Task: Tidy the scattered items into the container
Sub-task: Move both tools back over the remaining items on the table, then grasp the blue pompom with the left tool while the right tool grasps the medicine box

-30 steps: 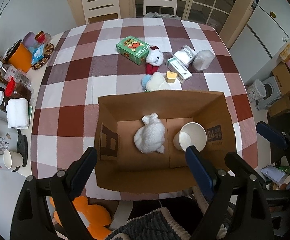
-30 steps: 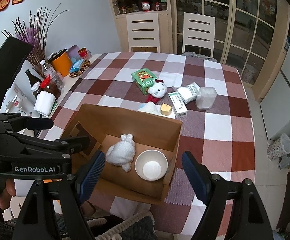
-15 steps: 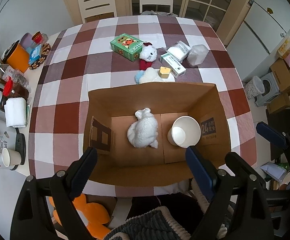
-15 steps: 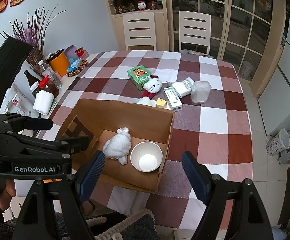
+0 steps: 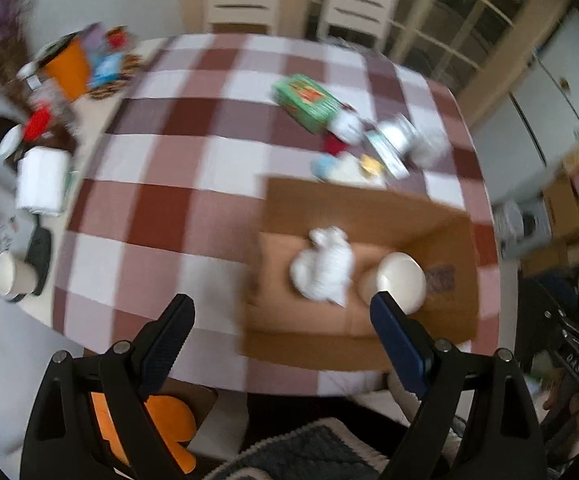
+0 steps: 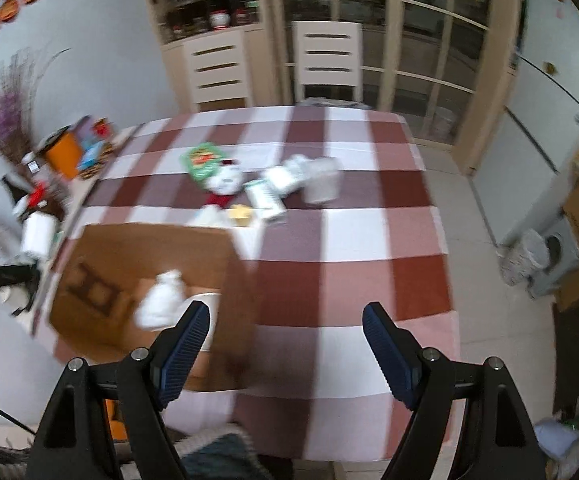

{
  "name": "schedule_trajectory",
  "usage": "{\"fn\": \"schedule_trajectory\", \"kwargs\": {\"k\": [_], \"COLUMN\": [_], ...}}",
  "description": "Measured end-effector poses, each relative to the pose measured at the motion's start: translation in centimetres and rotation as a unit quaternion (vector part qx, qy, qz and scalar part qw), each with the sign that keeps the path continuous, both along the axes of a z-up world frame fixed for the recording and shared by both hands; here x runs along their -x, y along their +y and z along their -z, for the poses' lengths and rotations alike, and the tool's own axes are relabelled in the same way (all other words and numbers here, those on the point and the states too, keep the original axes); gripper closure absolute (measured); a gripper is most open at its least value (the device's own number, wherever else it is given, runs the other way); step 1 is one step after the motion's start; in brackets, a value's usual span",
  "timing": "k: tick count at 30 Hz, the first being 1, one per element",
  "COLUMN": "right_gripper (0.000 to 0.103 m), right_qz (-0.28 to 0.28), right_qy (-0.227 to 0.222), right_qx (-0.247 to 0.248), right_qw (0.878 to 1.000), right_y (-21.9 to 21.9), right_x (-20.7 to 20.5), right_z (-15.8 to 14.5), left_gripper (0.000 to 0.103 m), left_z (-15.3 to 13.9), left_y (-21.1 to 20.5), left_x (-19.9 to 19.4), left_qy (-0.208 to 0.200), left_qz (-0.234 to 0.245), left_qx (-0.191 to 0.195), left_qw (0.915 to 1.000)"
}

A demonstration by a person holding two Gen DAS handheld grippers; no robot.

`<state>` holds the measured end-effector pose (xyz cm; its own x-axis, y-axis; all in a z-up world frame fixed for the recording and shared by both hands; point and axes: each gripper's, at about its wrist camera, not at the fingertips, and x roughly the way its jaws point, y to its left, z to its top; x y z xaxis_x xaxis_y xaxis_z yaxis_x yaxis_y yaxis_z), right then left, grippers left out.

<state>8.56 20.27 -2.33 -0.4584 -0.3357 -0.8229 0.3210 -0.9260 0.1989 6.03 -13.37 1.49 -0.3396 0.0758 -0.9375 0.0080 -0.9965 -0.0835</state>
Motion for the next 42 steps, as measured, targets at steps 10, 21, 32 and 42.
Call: {"fn": "schedule_trajectory", "kwargs": {"k": [10,21,32,42], "right_gripper": [0.022,0.022,0.022,0.022], "right_qz": [0.097,-0.009,-0.118,-0.213], "right_qy": [0.012,0.035,-0.033,-0.041], "right_qx": [-0.047,-0.108,-0.088,-0.078], "right_qw": [0.994,0.993,0.989,0.973], "right_y": [6.4,0.8,-7.1,-14.0], "right_x": [5.0,11.4,17.4,19.5], "right_z": [3.6,9.8,16.7,18.5], "left_gripper": [0.012,0.012,0.012,0.012], "left_z": [-1.2,7.8,15.6,18.8], "left_y": [-14.5,-15.2,-7.3,3.0], "left_x": [2.3,11.3,22.4,30.4], "left_qy": [0.092,0.065,-0.005,-0.062], "left_qz": [-0.088,0.006,0.146,0.223], "left_qx": [0.057,0.072,0.057,-0.009], "left_qw": [0.9903,0.9953,0.9876,0.9727]}}
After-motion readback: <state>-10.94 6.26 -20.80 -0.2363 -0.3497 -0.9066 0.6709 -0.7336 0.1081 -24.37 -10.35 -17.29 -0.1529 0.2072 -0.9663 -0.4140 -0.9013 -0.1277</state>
